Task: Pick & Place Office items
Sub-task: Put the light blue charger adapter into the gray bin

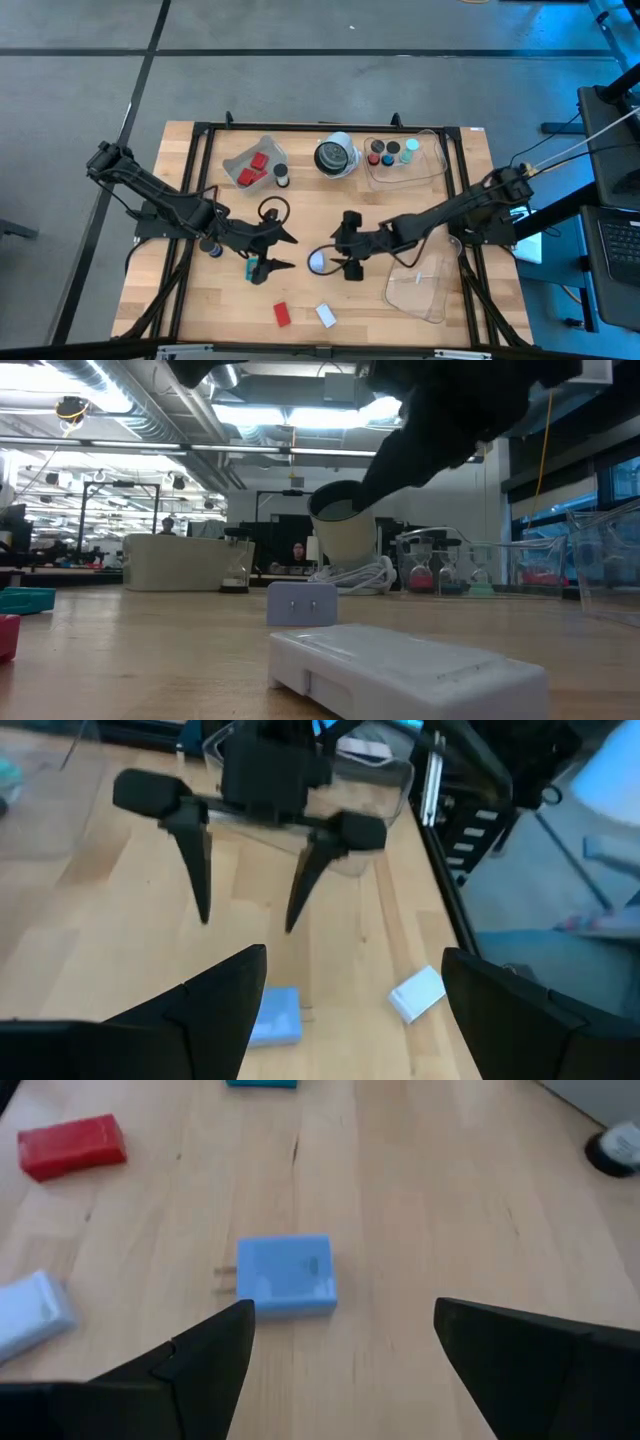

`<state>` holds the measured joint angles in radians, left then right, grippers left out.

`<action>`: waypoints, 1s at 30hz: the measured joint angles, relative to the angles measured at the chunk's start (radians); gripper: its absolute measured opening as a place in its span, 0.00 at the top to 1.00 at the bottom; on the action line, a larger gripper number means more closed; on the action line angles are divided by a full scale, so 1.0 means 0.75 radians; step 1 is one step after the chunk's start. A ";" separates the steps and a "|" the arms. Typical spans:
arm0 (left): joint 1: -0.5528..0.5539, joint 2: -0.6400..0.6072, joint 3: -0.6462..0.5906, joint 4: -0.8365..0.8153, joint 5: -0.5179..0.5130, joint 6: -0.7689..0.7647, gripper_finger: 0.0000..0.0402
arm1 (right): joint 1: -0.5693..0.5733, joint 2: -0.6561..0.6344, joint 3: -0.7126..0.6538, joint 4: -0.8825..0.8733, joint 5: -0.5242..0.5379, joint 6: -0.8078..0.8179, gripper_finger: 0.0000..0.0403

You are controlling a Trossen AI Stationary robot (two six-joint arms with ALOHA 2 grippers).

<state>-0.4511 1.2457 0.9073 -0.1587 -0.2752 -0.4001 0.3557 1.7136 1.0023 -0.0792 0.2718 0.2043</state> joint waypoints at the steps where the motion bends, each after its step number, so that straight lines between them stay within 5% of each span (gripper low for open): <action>1: 0.000 0.000 0.000 0.000 0.000 -0.031 0.26 | -0.001 0.022 0.000 0.038 0.000 -0.001 0.23; 15: -0.080 -0.007 0.000 -0.001 0.076 -0.187 0.26 | 0.006 0.227 0.000 0.359 0.001 0.009 0.13; 30: -0.131 -0.007 0.000 -0.006 0.076 -0.221 0.26 | 0.006 0.300 -0.001 0.436 -0.077 -0.002 0.05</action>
<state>-0.5491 1.2407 0.9073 -0.1636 -0.2180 -0.5661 0.3603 1.9385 1.0019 0.2479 0.2144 0.2030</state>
